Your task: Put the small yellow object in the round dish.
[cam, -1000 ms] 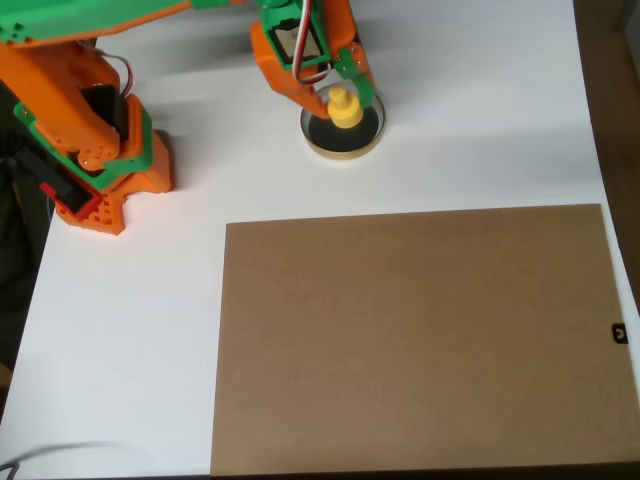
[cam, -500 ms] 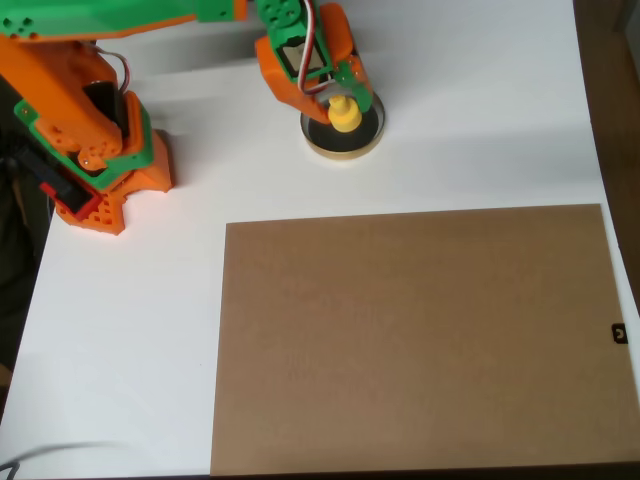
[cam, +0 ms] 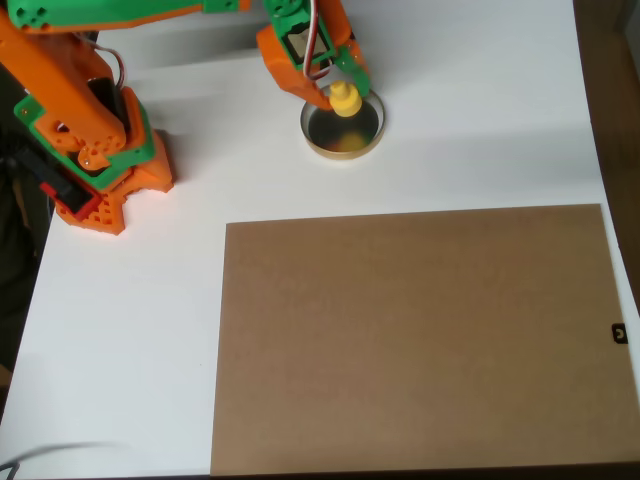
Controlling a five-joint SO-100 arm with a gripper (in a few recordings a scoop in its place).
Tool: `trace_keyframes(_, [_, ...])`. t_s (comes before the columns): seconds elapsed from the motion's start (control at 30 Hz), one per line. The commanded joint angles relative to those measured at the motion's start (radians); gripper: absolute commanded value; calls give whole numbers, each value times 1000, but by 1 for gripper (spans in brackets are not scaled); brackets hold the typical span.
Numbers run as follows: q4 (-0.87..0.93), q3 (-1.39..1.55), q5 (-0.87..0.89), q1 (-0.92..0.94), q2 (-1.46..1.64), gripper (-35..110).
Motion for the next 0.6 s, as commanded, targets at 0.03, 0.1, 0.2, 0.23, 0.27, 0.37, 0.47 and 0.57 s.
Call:
trace_keyframes(0.03, [-6,15,-3,-6,21,0])
trace_keyframes(0.1, [-6,23,-5,-8,25,0])
trace_keyframes(0.2, [-6,32,-5,-11,31,0])
trace_keyframes(0.23, [-6,37,-5,-12,34,0])
trace_keyframes(0.27, [-6,43,-6,-14,35,0])
trace_keyframes(0.37, [-6,60,-9,-20,40,0])
trace_keyframes(0.47, [-9,72,-14,-21,41,1])
trace_keyframes(0.57, [-8,75,-18,-21,41,6])
